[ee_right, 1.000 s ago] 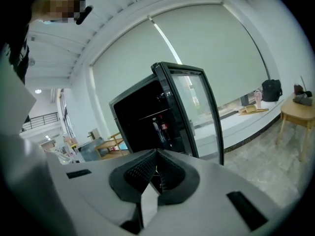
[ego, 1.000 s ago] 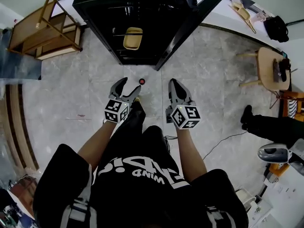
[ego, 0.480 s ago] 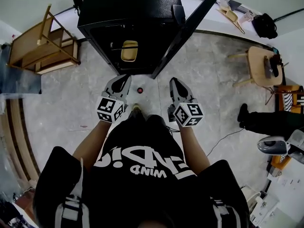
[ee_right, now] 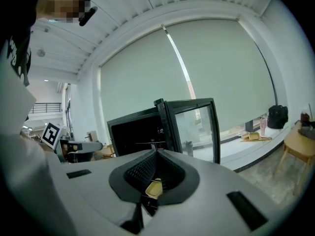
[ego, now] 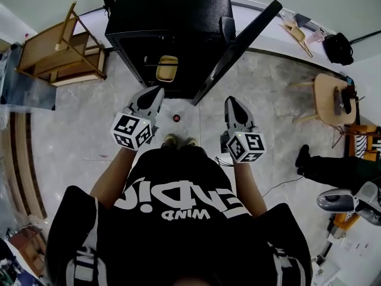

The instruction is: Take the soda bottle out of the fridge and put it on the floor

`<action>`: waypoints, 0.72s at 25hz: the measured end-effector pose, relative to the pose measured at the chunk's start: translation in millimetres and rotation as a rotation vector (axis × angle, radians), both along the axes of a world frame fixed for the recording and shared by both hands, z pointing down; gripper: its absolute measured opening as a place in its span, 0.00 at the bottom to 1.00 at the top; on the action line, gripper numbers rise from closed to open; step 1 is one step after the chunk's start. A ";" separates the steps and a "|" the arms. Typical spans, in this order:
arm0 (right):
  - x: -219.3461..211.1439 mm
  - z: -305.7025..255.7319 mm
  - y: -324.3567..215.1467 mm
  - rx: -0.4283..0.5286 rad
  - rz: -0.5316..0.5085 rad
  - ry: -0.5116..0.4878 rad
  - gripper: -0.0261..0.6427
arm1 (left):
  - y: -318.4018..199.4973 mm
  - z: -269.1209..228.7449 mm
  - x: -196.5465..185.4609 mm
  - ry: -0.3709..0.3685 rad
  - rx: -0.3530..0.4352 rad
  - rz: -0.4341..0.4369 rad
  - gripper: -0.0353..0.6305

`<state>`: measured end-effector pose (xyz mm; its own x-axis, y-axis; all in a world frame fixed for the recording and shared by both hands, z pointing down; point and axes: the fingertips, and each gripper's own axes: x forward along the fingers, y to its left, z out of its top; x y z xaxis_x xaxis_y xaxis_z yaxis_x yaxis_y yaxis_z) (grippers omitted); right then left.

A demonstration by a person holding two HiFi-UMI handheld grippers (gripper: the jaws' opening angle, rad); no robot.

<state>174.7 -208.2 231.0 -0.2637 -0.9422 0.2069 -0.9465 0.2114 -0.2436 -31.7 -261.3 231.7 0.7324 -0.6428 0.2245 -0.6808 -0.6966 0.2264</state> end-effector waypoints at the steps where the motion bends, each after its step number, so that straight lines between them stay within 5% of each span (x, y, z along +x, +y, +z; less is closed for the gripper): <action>1: 2.4 -3.6 -0.2 0.008 0.002 0.007 0.07 | 0.7 -3.3 -0.3 0.009 0.003 -0.003 0.06; 18: 5.6 -23.1 -6.8 0.046 -0.050 0.050 0.07 | 2.2 -16.6 -16.7 0.003 0.034 -0.124 0.06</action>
